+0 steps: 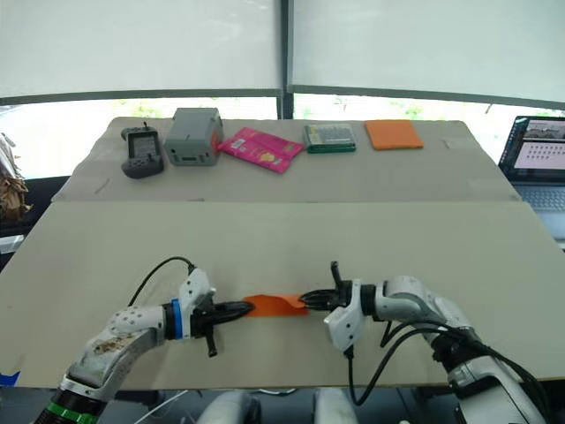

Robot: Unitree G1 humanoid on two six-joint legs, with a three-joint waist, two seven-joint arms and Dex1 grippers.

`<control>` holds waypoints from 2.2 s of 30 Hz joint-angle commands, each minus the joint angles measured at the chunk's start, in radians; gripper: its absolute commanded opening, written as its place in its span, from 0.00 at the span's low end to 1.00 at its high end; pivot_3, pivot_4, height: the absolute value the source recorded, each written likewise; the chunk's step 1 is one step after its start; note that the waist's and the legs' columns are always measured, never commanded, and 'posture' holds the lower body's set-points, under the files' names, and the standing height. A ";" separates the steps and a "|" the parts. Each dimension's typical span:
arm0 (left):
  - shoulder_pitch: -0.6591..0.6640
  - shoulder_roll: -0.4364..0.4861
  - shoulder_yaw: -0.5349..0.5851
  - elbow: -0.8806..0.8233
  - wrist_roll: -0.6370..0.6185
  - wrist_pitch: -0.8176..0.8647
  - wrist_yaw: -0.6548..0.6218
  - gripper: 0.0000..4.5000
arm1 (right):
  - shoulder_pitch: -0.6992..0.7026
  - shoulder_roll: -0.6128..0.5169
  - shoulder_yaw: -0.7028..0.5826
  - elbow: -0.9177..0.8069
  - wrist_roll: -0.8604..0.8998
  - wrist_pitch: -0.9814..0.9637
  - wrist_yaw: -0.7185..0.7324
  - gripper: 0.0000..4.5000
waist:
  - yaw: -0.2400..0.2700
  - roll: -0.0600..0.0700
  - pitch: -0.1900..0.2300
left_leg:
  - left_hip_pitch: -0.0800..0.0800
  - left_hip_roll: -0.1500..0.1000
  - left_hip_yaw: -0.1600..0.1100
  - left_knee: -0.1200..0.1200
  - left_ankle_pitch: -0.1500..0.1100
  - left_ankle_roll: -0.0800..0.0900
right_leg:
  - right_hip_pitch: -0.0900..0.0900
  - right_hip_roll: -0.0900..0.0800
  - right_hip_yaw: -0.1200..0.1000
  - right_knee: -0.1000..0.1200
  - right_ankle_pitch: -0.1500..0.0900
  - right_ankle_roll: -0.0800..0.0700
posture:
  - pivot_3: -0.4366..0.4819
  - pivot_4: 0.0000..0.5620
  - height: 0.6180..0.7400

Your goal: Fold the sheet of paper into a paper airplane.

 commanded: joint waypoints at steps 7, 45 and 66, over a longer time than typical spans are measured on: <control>-0.184 -0.052 0.174 0.018 -0.213 0.155 0.034 0.00 | 0.000 -0.026 0.061 0.044 -0.089 -0.012 -0.046 0.00 | 0.003 -0.008 0.000 | 0.004 0.000 -0.002 0.000 0.000 0.000 | 0.007 0.000 -0.002 -0.003 0.000 0.000 | 0.48 0.27 1.00; -0.190 -0.040 -0.235 0.145 0.180 -0.042 -0.060 0.00 | 0.151 -0.217 -0.036 -0.262 0.695 0.597 0.299 0.66 | 0.027 -0.005 0.001 | 0.005 -0.003 -0.001 -0.003 -0.003 0.004 | 0.010 -0.007 -0.001 -0.008 -0.002 0.003 | 0.48 0.27 1.00; -0.163 -0.013 -0.223 0.097 0.181 -0.018 -0.067 0.00 | 0.249 0.116 0.013 -0.686 0.794 1.572 0.017 0.01 | 0.023 0.001 -0.001 | -0.010 -0.003 -0.001 0.000 -0.003 0.004 | -0.006 -0.005 -0.003 -0.004 -0.001 0.003 | 0.48 0.27 1.00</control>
